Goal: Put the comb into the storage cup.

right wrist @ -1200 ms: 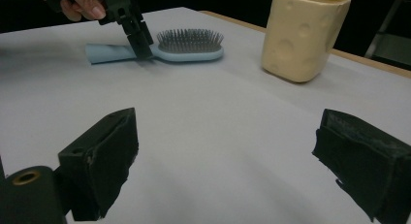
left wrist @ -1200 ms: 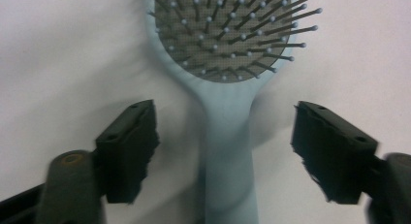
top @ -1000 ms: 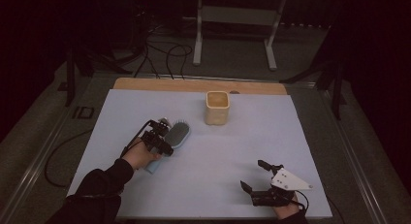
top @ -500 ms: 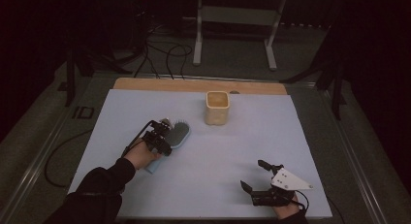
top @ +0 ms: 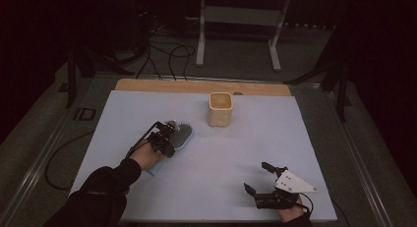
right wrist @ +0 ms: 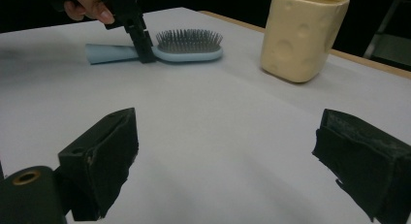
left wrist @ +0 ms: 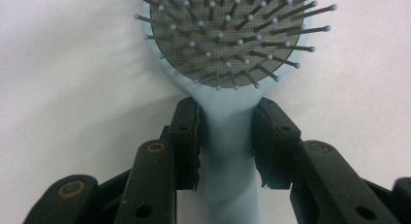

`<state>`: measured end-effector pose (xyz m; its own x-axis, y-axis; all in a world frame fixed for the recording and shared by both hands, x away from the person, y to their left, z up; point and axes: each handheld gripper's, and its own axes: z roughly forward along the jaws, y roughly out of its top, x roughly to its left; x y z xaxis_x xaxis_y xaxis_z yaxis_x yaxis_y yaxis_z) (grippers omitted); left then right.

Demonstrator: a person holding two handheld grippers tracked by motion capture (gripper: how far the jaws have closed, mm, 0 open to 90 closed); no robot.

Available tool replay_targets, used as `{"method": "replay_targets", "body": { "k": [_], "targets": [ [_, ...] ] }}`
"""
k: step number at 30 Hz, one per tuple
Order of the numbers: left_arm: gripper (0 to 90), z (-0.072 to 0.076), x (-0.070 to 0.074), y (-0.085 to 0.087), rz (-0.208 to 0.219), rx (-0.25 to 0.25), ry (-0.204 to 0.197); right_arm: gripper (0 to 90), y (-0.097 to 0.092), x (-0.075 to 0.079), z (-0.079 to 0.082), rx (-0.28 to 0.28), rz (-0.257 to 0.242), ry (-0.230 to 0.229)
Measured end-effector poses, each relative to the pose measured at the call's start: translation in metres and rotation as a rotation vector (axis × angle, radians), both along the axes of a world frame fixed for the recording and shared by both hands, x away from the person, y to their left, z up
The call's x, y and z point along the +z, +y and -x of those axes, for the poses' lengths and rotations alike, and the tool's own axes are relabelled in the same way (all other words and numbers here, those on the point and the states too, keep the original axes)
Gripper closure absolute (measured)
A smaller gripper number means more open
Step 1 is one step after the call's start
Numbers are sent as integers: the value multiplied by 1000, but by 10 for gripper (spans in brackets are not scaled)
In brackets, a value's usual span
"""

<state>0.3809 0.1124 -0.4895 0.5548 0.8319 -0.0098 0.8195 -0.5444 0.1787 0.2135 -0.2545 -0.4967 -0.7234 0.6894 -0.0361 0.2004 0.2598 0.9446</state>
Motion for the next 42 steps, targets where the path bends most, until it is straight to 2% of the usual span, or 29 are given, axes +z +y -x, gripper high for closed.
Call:
{"method": "replay_targets", "body": {
  "k": [3, 11, 16, 17, 24, 28, 34, 35, 42],
  "targets": [
    [675, 0, 0, 2, 14, 2, 4, 81, 0, 0, 0, 0, 0, 1],
    [695, -1, 0, 7, 42, -38, 6, 81, 0, 0, 0, -3, 1, 0],
    [697, 0, 0, 12, 77, -41, -6, 81, -1, 0, 0, -5, 0, -1],
    [697, 1, 0, 14, 99, -46, -14, 81, -1, 0, 0, -5, 0, -1],
    [697, 10, 6, 18, 115, -88, -72, 81, -1, 0, 0, -5, 0, -2],
    [697, 14, 13, 21, 155, -81, -113, 81, -1, 0, 0, -6, -2, 0],
    [697, 22, 28, 27, 225, -87, -227, 81, -1, 0, 0, -5, -4, -1],
    [697, 24, 30, 28, 236, -104, -237, 81, -1, 0, 0, -4, -5, -2],
    [697, 30, 40, 31, 307, -146, -298, 81, -1, 1, 0, -7, -6, -2]
  ]
}}
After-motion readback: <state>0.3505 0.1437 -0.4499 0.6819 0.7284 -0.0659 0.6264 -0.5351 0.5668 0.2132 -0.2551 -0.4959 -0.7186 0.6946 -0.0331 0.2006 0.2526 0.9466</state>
